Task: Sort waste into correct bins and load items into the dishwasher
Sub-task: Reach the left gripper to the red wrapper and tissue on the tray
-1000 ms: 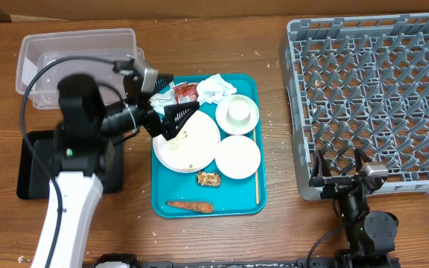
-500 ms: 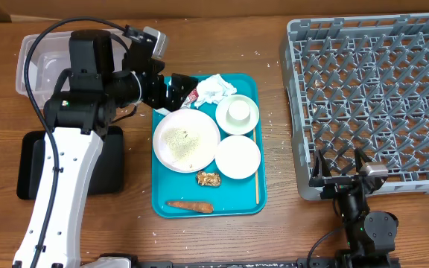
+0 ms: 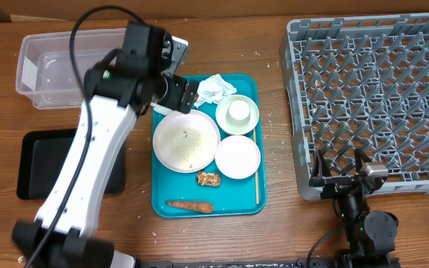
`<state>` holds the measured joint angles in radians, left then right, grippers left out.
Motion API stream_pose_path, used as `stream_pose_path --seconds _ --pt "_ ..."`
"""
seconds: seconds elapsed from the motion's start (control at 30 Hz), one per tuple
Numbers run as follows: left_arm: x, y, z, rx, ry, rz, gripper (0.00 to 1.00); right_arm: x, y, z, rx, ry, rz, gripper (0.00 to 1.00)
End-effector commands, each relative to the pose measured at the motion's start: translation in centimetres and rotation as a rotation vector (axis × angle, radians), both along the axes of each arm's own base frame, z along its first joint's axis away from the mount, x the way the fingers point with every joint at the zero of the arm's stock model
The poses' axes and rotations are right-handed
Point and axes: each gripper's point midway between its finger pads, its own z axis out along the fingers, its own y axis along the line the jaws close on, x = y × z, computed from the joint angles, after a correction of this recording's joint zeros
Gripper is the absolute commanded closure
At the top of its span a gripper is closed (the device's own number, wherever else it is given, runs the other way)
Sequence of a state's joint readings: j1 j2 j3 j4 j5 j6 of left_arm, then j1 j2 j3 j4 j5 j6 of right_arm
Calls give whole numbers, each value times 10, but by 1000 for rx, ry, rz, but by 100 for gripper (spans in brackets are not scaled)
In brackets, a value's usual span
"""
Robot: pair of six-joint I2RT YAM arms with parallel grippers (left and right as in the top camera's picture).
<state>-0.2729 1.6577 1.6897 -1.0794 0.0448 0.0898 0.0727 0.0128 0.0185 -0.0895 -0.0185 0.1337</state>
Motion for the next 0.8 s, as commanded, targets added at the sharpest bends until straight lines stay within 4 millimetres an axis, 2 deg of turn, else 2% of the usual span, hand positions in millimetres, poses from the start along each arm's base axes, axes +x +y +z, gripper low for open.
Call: stream_pose_path --seconds 0.0,0.1,0.4,0.77 --pt "17 6 -16 81 38 -1 0 0 0 -2 -4 -5 -1 0" --pt "28 -5 -32 68 53 -20 0 0 0 -1 -4 -5 -1 0" --pt "62 -14 -73 70 53 -20 0 0 0 -2 -4 -5 -1 0" --pt "94 -16 -136 112 76 -1 1 0 0 -1 -4 -5 -1 0"
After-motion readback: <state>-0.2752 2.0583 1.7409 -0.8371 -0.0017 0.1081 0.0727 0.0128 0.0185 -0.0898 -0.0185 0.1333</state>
